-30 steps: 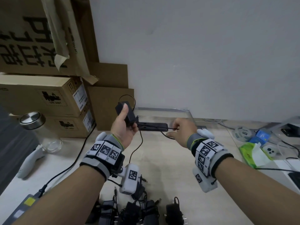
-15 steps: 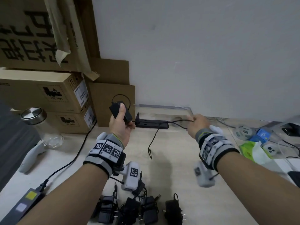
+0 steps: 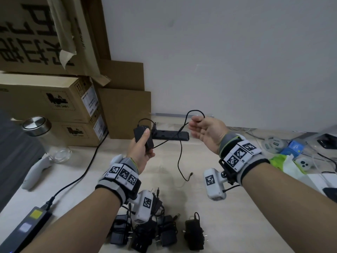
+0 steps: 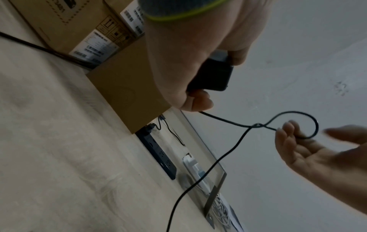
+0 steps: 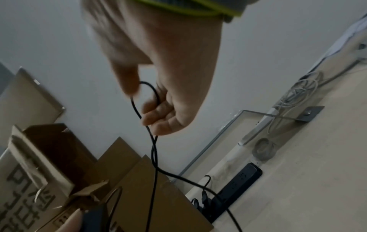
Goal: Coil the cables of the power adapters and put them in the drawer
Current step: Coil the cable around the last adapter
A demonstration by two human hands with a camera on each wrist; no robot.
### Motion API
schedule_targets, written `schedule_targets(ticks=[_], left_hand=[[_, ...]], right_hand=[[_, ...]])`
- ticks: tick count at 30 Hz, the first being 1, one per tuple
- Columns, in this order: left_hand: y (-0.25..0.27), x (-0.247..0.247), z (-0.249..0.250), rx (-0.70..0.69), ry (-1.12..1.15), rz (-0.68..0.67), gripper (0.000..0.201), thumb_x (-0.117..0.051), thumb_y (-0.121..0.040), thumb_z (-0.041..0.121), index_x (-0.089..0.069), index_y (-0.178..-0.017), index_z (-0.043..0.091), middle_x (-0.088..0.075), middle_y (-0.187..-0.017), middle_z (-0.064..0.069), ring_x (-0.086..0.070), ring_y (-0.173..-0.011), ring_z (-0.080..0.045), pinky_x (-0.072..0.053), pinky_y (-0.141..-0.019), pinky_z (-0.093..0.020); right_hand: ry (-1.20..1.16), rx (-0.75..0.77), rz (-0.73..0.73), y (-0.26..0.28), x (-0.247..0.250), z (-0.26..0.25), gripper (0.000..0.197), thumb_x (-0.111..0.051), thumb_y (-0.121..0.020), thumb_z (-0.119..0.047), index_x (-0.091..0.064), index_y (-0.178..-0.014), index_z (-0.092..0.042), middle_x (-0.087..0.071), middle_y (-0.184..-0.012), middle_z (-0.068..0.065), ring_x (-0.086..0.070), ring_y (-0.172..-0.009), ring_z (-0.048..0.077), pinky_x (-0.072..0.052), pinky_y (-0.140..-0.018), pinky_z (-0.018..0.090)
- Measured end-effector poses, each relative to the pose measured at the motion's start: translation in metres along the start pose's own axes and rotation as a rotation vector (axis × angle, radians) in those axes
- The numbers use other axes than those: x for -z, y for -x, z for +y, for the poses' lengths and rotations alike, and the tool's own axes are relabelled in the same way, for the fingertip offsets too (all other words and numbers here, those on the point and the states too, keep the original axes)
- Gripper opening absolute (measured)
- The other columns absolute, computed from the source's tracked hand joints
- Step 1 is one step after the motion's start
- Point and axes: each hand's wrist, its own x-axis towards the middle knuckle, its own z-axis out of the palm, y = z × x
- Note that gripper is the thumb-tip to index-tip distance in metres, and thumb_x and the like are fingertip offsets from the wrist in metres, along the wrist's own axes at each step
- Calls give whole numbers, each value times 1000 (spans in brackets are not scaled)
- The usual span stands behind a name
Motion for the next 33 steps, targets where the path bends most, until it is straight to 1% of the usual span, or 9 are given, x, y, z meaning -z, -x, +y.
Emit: schedule_targets(ticks=[4,7,10,13,18,23,27,30,33], left_hand=[[-4,4,1,-41,-42,41,27,-64,-90,42,-53,-104,22,-48,-90,-6,-45,-66,-18,-47,-61,-31],[-11,11,5,1,44,132,39,-66,-88,45,-52,-113,19,-48,-92,-6,-44,-67,-17,-47,-60,-28],[-17,21,14,70,231,211,51,-68,-84,51,-54,-117,15,-48,-93,-4,-44,-68,-14,-48,-61,-26],[-18,26,25,85,381,246,43,-67,-84,52,-57,-103,15,-49,-90,-3,-42,-65,-12,-45,-60,-24],[-13,28,39,56,439,252,34,-63,-87,50,-56,-92,17,-49,-88,-2,-40,-64,-11,-42,-58,-22],[-11,28,49,17,505,232,38,-65,-85,51,-56,-96,16,-50,-91,-3,-42,-67,-11,-43,-58,-20],[-2,12,42,-12,273,29,44,-68,-84,47,-57,-114,16,-53,-97,-6,-47,-73,-15,-47,-58,-23],[12,-4,37,-42,74,-181,44,-68,-85,40,-55,-121,18,-55,-96,-10,-51,-72,-18,-47,-60,-26],[24,-18,34,-12,35,-387,51,-70,-78,43,-53,-117,14,-59,-95,-13,-56,-63,-15,-46,-57,-25]], right_hand=[[-6,-14,44,1,-2,-8,32,-47,-94,-24,-59,-73,-3,-62,-67,11,-63,-64,23,-55,-69,36],[252,68,90,-2,-2,-4,7,-56,-93,-3,-55,-86,-6,-55,-73,13,-61,-62,23,-57,-70,36],[654,183,95,-8,12,2,24,-61,-88,-1,-58,-109,-12,-58,-83,13,-65,-76,27,-58,-78,33],[1353,290,89,-7,24,3,12,-68,-84,-17,-70,-92,-25,-64,-85,-4,-58,-80,16,-41,-68,18],[1578,574,-120,2,34,23,25,-63,-74,9,-72,-77,-14,-55,-98,-5,-51,-94,19,-28,-67,17],[1885,285,-133,4,41,31,42,-51,-81,1,-66,-110,-26,-49,-127,-6,-48,-117,18,-42,-91,26],[1675,88,9,2,33,25,42,-52,-84,-3,-63,-117,-26,-40,-142,-4,-46,-126,20,-39,-101,27],[1441,271,84,5,16,26,30,-54,-82,-9,-62,-103,-30,-54,-124,-4,-55,-113,21,-44,-92,28],[1153,371,3,16,-8,27,42,-64,-82,-22,-54,-122,-34,-54,-114,-9,-55,-106,12,-45,-92,28]])
